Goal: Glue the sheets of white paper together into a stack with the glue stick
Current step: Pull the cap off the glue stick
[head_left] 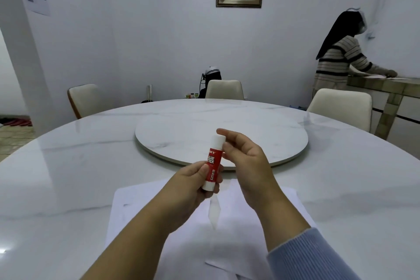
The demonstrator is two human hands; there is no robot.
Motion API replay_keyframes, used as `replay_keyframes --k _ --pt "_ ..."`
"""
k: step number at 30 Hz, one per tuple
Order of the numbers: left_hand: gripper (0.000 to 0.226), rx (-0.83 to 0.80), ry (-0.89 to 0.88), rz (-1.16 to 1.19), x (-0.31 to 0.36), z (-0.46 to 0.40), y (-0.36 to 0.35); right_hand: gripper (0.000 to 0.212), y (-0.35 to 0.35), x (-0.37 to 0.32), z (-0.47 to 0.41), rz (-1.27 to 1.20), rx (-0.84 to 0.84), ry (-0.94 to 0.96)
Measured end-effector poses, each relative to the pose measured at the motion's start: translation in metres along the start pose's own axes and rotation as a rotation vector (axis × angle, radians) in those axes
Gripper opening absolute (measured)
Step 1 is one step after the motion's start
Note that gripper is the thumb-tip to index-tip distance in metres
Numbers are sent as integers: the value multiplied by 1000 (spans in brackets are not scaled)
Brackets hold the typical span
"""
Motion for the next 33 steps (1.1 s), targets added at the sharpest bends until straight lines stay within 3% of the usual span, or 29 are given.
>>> replay_keyframes --k 5,8,13,18,23,28,33 --pt "33 -38 -12 91 -1 4 -9 23 -10 2 1 -92 -18 -57" --pt "34 -31 -2 186 -2 3 -9 37 -5 0 -1 -210 -20 -65" --pt "37 8 55 287 -7 3 -7 15 -12 7 2 -156 -55 -68" --pt "35 10 93 308 -11 6 -13 18 -8 7 -2 -128 62 -55" --pt "35 13 97 367 -7 5 -15 17 -10 11 0 -182 -1 -90" --pt "33 1 82 285 -7 6 -14 22 -3 9 0 -109 128 -74" --pt "33 -14 80 273 -4 7 -12 14 2 5 -4 -236 95 -79"
Point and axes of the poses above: each hand's wrist, its own z-axis away from the middle knuckle, its own y-axis out of the back of the hand, x = y × z, the point moved 8 cm from there along -z, towards the middle knuckle, and after that the axes turned 15 degrees about -y, right-handed, at the moved point
